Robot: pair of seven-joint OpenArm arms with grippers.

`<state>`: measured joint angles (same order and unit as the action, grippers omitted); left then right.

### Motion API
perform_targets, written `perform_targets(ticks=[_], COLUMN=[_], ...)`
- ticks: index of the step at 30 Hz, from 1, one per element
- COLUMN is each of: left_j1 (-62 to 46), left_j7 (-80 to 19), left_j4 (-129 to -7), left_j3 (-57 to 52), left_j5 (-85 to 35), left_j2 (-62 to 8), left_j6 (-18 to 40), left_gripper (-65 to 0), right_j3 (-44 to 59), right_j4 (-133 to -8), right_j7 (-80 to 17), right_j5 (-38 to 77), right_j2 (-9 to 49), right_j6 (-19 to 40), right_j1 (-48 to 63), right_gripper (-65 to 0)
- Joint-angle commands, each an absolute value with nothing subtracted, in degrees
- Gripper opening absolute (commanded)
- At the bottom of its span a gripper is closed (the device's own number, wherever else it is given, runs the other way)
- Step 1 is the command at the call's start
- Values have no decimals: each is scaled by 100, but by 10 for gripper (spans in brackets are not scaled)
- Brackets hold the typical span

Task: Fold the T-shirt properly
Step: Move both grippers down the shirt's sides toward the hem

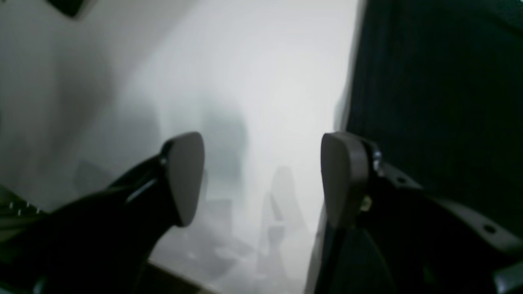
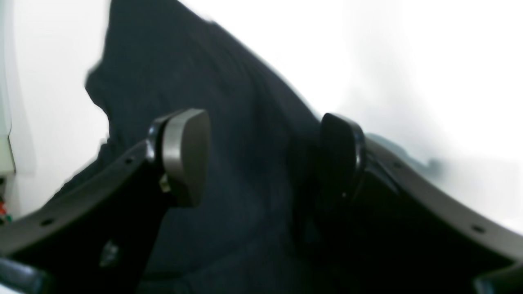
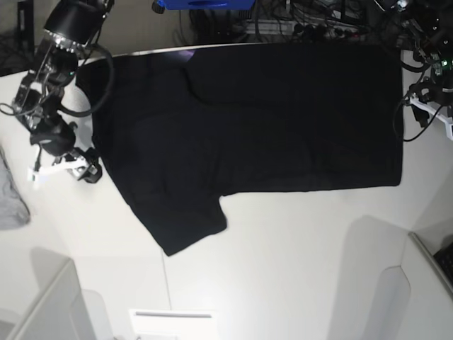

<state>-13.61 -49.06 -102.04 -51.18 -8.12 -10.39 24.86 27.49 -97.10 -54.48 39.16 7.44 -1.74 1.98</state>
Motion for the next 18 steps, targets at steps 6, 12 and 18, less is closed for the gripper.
perform_targets(ticks=[6,12,18], left_j1=[-752,-462,-444], left_j7=[-4796,-4804,-4804], left_j4=[-9903,-9393,-9051], left_j3=[-5112,-4629,-4374], left_j5=[-752,-752,-769], left_j2=[-1156,-1613,-1763], left_j6=[2448,2448,2448], left_gripper=[-449,-650,-650], right_j3=[2132,1244,514], right_j4=[-8444,-7407,-6387], right_j7=[-4910,-4207,-3820], right_j5=[3978,3978,3987], right_j2=[1226,1578,1710], right_j6=[-171,-163,-145], right_j1=[-655,-1279,-2000], right_gripper=[-261,-261,-260])
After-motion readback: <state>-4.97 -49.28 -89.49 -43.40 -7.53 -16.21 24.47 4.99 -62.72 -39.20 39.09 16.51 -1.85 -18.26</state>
